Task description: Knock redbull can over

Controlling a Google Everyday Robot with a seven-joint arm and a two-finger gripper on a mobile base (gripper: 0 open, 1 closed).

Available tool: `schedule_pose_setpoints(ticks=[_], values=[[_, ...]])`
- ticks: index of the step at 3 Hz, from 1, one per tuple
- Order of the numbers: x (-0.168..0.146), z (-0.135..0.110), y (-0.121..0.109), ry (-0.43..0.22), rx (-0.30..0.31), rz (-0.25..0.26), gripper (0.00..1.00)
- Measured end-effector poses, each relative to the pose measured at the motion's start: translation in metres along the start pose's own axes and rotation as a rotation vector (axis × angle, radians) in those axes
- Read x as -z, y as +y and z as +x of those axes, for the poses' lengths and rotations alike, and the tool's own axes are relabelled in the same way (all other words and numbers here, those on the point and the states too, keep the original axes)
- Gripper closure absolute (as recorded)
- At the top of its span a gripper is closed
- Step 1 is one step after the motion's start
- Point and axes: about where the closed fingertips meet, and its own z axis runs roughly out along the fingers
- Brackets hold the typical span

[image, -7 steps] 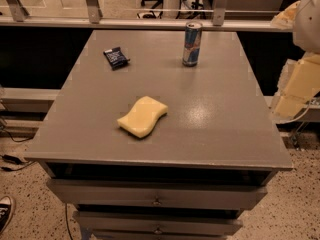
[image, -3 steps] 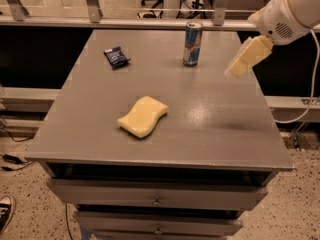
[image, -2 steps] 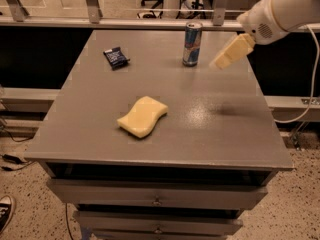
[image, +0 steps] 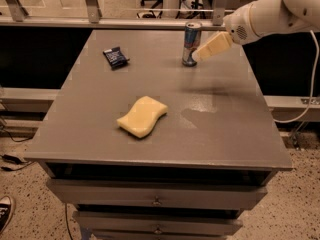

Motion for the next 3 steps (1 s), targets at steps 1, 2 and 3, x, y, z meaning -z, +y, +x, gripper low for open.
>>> schedule_pose_setpoints(ticks=[1,2,3], values=[[-0.032,0.004,-0.013,-0.067,-0.058,-0.024,0.00],[-0.049,-0.001,-0.009,-0.112,-0.079,-0.071,0.00],[-0.055,-0.010,0.004,-0.169,-0.094,-0.140,0.00]])
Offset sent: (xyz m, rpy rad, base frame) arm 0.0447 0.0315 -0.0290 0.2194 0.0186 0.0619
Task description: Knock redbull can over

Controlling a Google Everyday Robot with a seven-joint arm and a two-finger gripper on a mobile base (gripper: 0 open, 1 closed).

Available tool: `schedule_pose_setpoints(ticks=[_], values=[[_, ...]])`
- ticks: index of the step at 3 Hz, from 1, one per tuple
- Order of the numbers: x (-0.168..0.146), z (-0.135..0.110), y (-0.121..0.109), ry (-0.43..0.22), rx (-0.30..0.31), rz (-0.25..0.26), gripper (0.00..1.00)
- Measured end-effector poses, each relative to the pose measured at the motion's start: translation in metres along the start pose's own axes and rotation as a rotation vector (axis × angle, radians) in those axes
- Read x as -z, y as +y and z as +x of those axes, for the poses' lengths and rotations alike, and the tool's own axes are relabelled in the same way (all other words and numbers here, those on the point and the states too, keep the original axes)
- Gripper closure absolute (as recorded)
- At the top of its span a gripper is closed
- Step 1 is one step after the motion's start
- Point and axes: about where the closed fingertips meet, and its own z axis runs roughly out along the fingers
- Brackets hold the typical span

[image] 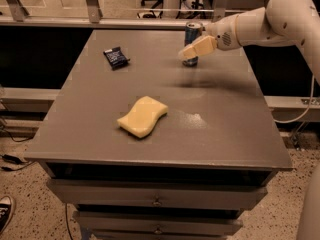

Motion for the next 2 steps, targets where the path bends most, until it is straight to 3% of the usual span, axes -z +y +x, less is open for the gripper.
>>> schedule_pose_setpoints(ticks=[2], values=[[0.007,-0.023,0.046,-0.141,-0.051,-0.170,0.00]])
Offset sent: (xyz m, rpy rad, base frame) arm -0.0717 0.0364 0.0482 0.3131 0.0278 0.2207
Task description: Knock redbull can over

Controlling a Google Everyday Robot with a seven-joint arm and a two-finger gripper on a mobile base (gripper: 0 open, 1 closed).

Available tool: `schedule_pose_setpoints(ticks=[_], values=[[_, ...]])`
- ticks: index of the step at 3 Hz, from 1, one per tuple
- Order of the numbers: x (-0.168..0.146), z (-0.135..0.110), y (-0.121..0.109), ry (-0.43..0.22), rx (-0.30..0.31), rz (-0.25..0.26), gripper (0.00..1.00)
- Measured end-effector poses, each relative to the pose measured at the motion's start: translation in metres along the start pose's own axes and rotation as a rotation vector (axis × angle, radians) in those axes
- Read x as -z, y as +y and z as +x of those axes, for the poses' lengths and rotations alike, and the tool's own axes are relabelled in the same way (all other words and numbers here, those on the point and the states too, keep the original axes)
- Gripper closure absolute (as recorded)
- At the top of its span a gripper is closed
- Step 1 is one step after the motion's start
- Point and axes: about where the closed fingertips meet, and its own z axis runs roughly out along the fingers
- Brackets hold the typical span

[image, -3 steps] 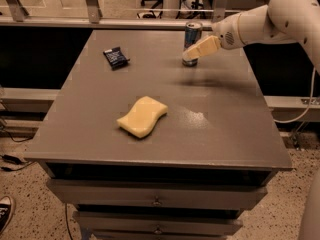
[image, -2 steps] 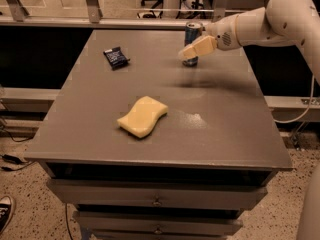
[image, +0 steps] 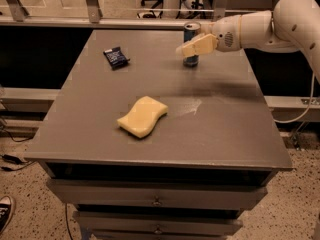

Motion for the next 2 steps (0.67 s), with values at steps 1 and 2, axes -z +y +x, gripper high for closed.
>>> schedule_pose_setpoints(ticks=[1,2], values=[[0.012,-0.010,0.036,-0.079,-0.020,-0.093,0.00],[0.020,-0.017,0.079,-0.127,-0.017,-0.199,0.00]])
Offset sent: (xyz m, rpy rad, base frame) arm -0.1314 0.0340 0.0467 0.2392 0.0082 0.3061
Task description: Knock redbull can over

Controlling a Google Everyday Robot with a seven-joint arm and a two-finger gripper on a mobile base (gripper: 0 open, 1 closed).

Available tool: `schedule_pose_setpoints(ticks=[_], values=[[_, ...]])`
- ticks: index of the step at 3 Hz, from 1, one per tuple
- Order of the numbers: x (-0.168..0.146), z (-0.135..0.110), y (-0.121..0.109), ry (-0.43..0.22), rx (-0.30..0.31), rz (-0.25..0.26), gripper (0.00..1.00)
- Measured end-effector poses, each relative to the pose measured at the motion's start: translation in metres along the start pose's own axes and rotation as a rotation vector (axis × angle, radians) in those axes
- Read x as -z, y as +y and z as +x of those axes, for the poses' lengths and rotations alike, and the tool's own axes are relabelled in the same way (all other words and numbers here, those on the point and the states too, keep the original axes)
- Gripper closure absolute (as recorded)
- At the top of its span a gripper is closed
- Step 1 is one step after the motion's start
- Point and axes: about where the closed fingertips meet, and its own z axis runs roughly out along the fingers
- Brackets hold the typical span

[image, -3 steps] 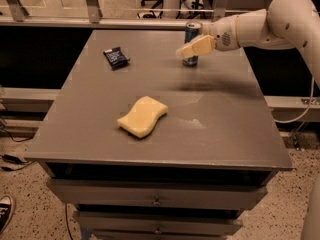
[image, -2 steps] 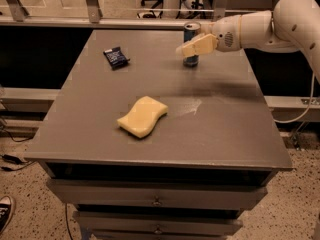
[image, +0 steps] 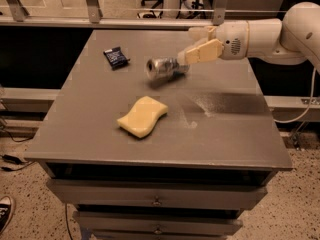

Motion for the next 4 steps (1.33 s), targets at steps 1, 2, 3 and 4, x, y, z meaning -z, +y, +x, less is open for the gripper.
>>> schedule_pose_setpoints(ticks=[1,2,3,4], values=[[-0.003,-0.002,0.029,-0.009,0.009,-0.070,0.00],[0.010,-0.003,0.033,0.000,0.041,-0.055,0.00],[0.037,-0.006,0.013,0.011,0.073,0.028,0.00],[0.041,-0.008,0.010,0.012,0.079,0.040,0.00]])
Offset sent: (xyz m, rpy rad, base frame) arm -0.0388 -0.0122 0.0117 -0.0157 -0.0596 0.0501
